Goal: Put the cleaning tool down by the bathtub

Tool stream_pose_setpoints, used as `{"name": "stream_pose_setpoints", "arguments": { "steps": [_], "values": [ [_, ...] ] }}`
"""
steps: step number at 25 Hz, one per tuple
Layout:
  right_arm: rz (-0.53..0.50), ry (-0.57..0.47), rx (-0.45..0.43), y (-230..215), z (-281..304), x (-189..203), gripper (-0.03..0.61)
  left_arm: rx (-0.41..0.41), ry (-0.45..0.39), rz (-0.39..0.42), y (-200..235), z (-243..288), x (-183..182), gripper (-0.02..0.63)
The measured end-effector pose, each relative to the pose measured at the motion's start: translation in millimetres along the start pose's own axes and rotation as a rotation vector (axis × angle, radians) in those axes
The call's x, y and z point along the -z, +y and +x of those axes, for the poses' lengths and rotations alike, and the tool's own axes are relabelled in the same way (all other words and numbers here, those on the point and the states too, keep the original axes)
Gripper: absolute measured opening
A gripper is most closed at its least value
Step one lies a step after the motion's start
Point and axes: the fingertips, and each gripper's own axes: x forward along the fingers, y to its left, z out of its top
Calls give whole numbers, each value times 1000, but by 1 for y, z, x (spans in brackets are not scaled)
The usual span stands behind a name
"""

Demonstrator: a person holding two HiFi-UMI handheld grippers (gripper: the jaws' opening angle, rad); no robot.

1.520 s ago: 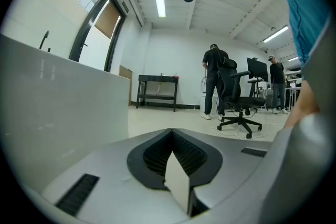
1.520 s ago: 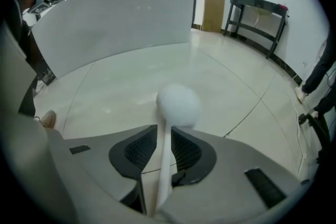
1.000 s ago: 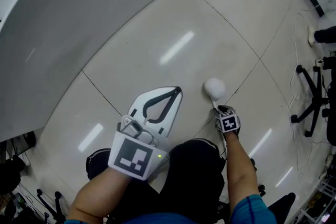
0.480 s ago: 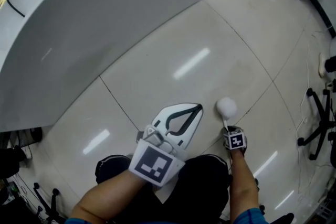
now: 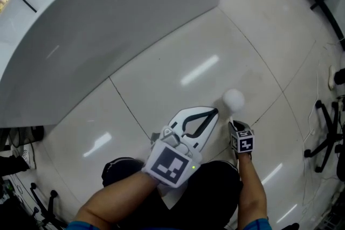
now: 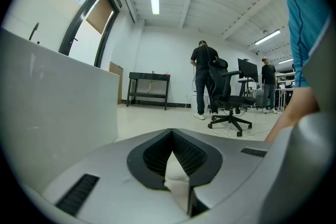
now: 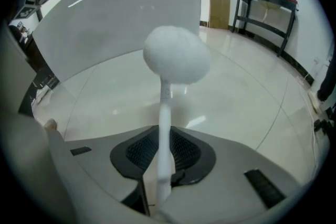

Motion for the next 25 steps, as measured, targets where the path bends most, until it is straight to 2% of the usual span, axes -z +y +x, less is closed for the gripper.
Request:
{"name": "stream_pose_setpoints", "arguments": {
  "steps": [8, 14, 18, 20, 25],
  "values": [
    [-80, -277, -61, 42, -52, -144, 89, -66, -30, 2, 24, -23, -7, 0],
    [-100, -438, -67, 73, -131, -222, 89, -153, -28, -42, 51, -47, -3, 0],
    [-28, -545, -66, 91, -206, -270, 89, -230, 12, -55, 62, -73, 0, 0],
    [27, -603, -70, 99, -247, -293, 89, -273, 24, -70, 63, -92, -11, 0],
    [139, -720, -66, 124, -346, -347, 89, -335, 14, -137, 55, -158, -84, 0]
  ]
}}
